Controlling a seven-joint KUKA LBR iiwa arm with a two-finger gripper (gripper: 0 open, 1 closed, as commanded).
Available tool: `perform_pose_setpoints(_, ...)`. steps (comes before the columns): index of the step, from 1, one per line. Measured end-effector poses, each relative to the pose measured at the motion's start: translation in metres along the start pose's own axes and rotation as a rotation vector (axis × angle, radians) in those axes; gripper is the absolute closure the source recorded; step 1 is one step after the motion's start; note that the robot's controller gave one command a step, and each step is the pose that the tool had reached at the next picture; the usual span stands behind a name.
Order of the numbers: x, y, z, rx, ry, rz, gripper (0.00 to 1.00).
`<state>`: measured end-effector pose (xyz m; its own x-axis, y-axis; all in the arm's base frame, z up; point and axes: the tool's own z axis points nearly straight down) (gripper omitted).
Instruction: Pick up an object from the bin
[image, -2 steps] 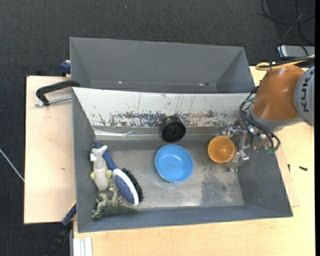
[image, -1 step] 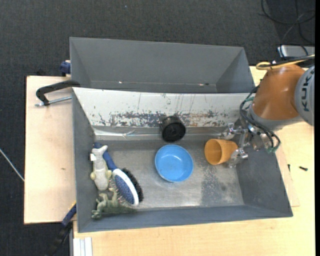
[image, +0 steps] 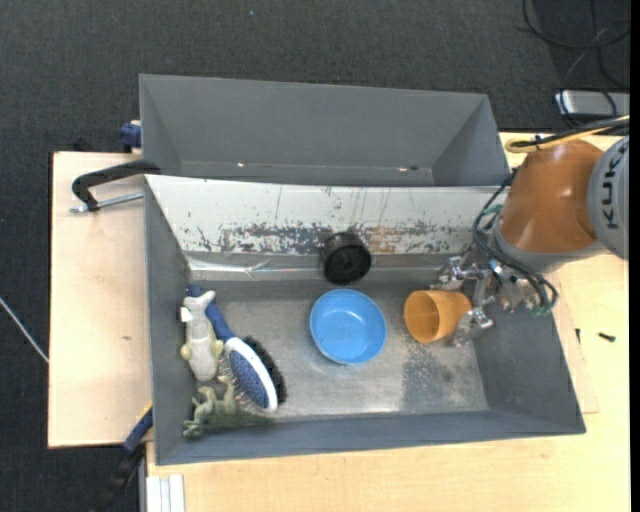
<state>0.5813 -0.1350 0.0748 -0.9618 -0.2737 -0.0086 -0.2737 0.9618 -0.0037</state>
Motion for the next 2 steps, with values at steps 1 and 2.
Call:
perform_pose_setpoints(1, -0.004, 0.021, -0.123, 0.002, -0.007, 0.015, 1.00)
perform_pose_setpoints(2, -0.006, 0.080, -0.253, 0.001, -0.006, -0.313, 1.00)
